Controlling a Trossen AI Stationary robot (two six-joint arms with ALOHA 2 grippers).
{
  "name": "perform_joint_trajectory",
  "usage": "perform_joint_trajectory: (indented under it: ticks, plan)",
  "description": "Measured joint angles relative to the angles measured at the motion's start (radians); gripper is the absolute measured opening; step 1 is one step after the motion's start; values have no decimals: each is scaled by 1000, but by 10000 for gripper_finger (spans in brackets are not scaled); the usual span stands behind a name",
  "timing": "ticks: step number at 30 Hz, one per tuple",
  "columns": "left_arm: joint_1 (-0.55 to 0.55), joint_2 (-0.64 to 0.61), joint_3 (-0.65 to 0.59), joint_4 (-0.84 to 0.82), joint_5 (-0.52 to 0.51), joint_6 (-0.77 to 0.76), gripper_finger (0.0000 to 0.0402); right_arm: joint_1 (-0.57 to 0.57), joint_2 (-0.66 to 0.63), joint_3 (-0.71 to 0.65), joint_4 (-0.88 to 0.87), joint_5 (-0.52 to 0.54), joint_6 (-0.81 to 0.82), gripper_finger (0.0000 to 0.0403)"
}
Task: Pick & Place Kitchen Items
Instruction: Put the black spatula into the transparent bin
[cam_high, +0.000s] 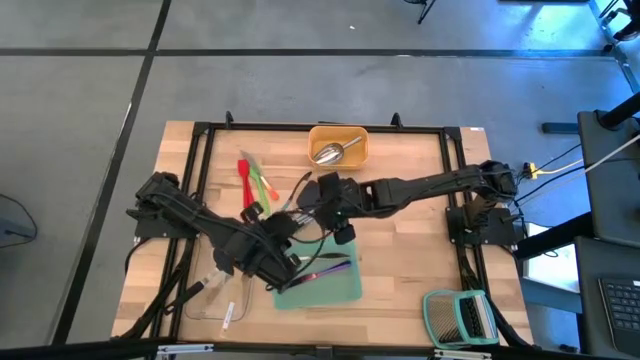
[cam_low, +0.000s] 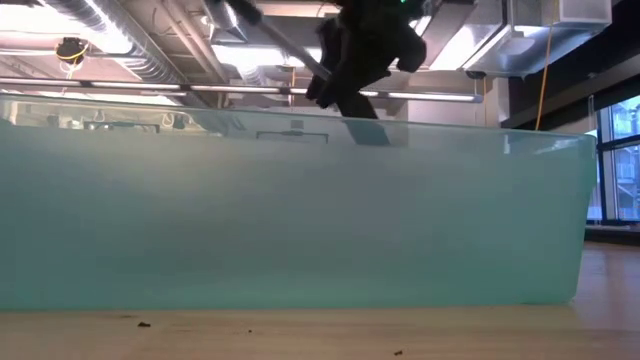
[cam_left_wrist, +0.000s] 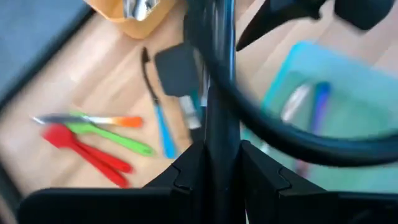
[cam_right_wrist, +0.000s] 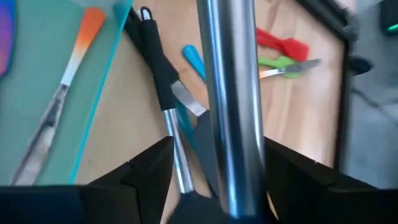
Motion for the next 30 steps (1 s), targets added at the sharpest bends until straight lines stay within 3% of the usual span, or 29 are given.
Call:
perform_joint_trajectory:
  ticks: [4,10,13,17,19,24,30]
  plan:
    - [-34,0,36,-2,24,-161,70,30,-23,1,-24,59,1,231]
    - [-92,-3,35,-21,87,-353,70,84,-124,-6,-164,-18,61,231]
    - [-131,-11,34,-25,62,-429,70,112,-219,-4,-217,-170,43,231]
    - [-199,-31,31,-18,29,-556,70,118,-339,-37,-250,-465,-69,231]
    - [-237,-36,31,-18,14,-624,70,117,-399,-83,-219,-526,-91,231]
    - [-302,-41,31,-16,24,-738,70,92,-504,-181,-129,-500,-67,231]
    - [-372,-47,35,-16,189,-863,70,75,-521,-189,-120,-499,-43,232]
